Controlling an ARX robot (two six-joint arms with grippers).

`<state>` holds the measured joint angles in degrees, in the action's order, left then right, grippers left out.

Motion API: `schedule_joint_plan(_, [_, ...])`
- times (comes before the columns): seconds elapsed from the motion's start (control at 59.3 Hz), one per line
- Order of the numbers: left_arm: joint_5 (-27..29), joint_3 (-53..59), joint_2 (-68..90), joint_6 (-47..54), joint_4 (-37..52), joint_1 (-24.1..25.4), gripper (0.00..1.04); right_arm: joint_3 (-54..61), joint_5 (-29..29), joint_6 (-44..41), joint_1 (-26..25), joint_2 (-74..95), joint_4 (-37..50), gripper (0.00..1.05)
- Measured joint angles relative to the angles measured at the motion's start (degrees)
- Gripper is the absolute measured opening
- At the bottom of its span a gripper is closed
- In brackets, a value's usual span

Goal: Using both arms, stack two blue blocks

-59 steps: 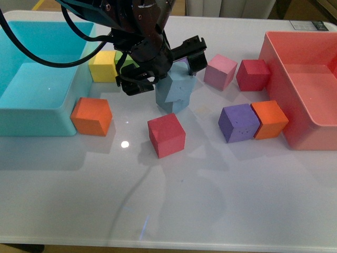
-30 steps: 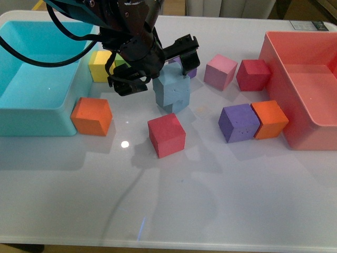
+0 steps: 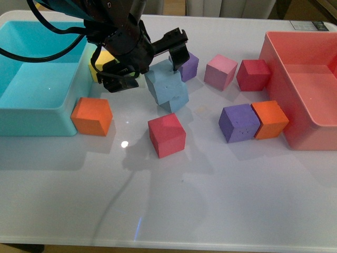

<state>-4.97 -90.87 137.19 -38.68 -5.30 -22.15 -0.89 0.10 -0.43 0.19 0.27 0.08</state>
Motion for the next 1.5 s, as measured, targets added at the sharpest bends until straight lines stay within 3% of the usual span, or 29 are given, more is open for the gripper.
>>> schedule_joint_plan(1.063, [-1.9, -1.8, -0.5, -1.7, -1.5, -2.5, 0.96, 0.0, 0.0, 0.0, 0.0, 0.0, 0.0, 0.96])
schedule_joint_plan(1.502, [-1.6, 0.2, -4.2, -1.2, -2.9, -0.4, 0.96, 0.0, 0.0, 0.0, 0.0, 0.0, 0.0, 0.96])
